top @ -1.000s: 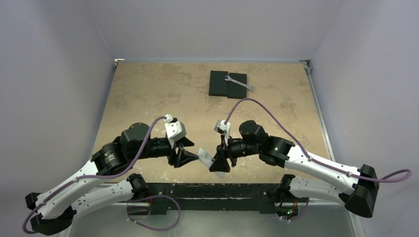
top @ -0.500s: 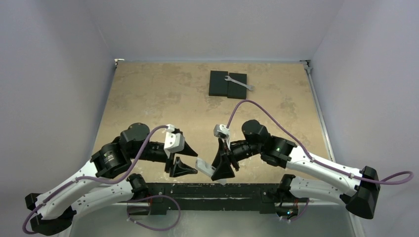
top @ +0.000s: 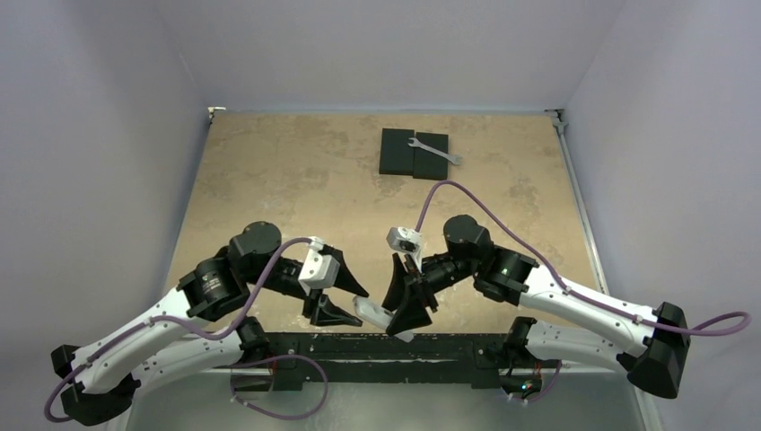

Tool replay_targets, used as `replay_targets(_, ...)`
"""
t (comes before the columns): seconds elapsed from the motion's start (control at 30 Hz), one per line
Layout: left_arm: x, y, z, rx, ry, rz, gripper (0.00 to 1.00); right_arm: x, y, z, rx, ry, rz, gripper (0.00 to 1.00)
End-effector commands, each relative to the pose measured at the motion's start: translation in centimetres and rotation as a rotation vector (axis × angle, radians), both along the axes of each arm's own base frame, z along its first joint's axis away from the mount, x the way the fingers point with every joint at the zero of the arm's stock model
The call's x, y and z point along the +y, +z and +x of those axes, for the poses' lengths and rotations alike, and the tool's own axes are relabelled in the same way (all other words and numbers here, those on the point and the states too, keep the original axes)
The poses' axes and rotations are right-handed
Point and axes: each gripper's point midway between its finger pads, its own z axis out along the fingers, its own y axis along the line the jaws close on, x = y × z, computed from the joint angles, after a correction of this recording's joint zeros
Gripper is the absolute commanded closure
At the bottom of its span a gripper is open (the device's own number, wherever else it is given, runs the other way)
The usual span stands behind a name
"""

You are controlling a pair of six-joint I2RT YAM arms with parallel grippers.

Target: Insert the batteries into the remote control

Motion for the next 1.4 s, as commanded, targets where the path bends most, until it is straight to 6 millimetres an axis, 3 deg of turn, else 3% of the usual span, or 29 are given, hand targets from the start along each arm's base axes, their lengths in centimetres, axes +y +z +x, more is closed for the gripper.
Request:
replay_targets(0.0,-0.6,1.1,-0.7,-0.059,-0.099,-0.054,0.50,0.4,2.7,-0.4,-0.026,0.056,0.109,0.73)
replay_targets(0.23,-0.9,0.9,-0.7,-0.075,-0.119,-0.065,0.57,0.6,3.0,-0.5,-0.018,0.076,0.133,0.72)
replay_targets(0.43,-1.1,1.1,-0.6,-0.086,-0.123,-0.075,0.69,0.9,2.7,-0.3,-0.010,0.084,0.127,0.68)
replay_targets(0.63,-1.4,0.8,-0.5,-0.084,-0.134,-0.066,1.00,1.1,2.2,0.0,-0.009,0.075,0.115,0.59)
replay_targets(0.87,-1.6,0.3,-0.5,-0.072,-0.146,-0.051,1.00,1.2,0.9,1.1,-0.027,0.006,0.064,0.35)
replay_targets(1.03,-1.6,-0.1,-0.3,-0.068,-0.135,-0.041,1.00,1.1,0.1,2.1,-0.052,-0.065,0.022,0.24)
replay_targets(1.37,-2.2,-1.3,1.4,-0.058,-0.045,0.003,1.00,0.8,-0.9,4.1,-0.096,-0.192,-0.029,0.19)
